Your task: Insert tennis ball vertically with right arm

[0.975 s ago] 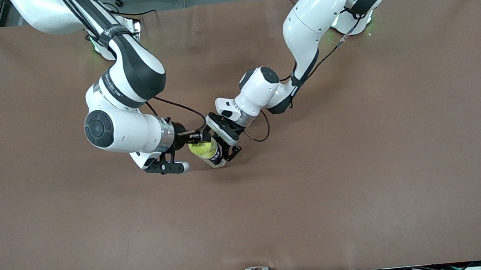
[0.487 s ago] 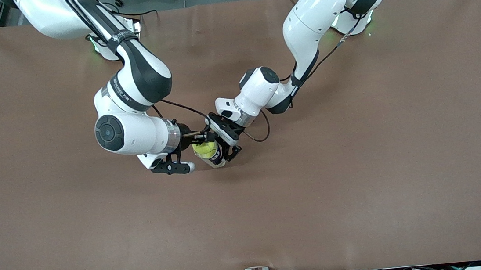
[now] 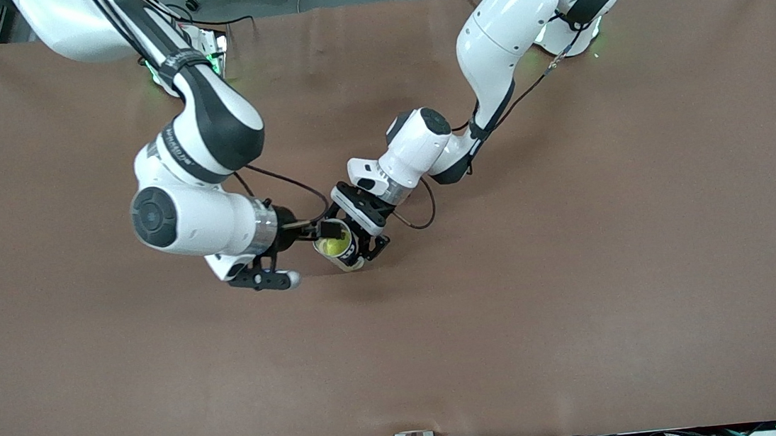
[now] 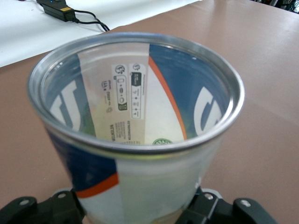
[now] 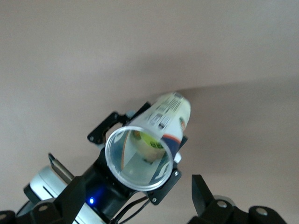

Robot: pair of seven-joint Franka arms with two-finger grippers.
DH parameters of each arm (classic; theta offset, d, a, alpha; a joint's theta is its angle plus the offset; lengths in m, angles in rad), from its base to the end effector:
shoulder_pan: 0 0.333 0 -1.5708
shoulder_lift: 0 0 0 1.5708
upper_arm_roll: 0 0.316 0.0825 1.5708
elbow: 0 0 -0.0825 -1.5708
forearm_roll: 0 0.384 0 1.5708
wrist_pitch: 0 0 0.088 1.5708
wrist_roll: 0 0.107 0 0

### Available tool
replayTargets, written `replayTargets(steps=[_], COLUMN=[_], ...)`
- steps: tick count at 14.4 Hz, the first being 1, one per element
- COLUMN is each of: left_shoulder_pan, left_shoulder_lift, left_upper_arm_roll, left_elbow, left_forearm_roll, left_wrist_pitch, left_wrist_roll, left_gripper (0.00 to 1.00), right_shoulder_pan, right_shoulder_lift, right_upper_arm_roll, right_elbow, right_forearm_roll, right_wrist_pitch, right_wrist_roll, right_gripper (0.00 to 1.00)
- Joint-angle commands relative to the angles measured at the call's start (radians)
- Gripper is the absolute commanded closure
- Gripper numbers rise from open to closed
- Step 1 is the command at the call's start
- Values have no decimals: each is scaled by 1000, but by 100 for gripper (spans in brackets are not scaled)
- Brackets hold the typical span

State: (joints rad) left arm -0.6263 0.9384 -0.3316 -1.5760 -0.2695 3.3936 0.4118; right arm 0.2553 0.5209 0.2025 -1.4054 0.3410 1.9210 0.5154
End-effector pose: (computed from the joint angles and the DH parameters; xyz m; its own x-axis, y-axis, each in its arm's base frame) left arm 0.4944 -0.5435 0.2042 0.4647 -0.4209 0.7790 -0.7596 -0.6416 0.1065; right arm 0.6345 0.3092 0.4143 0.9620 -0.1567 -0.2237 -0.2279 -0.9119 -0.3414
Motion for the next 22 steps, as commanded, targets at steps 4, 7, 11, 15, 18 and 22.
replayTargets(steps=[4, 7, 11, 15, 18, 22], left_shoulder_pan=[-4, -3, -3, 0, 0, 5], left_shoulder_lift=[2, 2, 2, -4, -9, -50], left_upper_arm_roll=[5, 5, 9, 11, 26, 28], left_elbow=[10, -2, -47, -101, -137, -209], left_forearm_roll=[-19, -20, -20, -20, -17, -20], left_wrist_pitch=[10, 9, 7, 4, -2, -42], left_wrist_roll=[9, 13, 16, 19, 19, 19], left_gripper=[8, 0, 0, 0, 0, 0], right_shoulder_pan=[-224, -303, -441, -405, -260, -263], right_shoulder_lift=[-172, -252, -308, -351, -394, -433], right_upper_arm_roll=[0, -2, 0, -151, -348, -348], right_elbow=[8, 12, 14, 25, 22, -20], right_forearm_roll=[-245, -370, -393, -375, -373, -373], right_wrist_pitch=[-192, -307, -315, -358, -349, -338], right_wrist_roll=[-69, -179, -190, -361, -535, -540], right_gripper=[0, 0, 0, 0, 0, 0])
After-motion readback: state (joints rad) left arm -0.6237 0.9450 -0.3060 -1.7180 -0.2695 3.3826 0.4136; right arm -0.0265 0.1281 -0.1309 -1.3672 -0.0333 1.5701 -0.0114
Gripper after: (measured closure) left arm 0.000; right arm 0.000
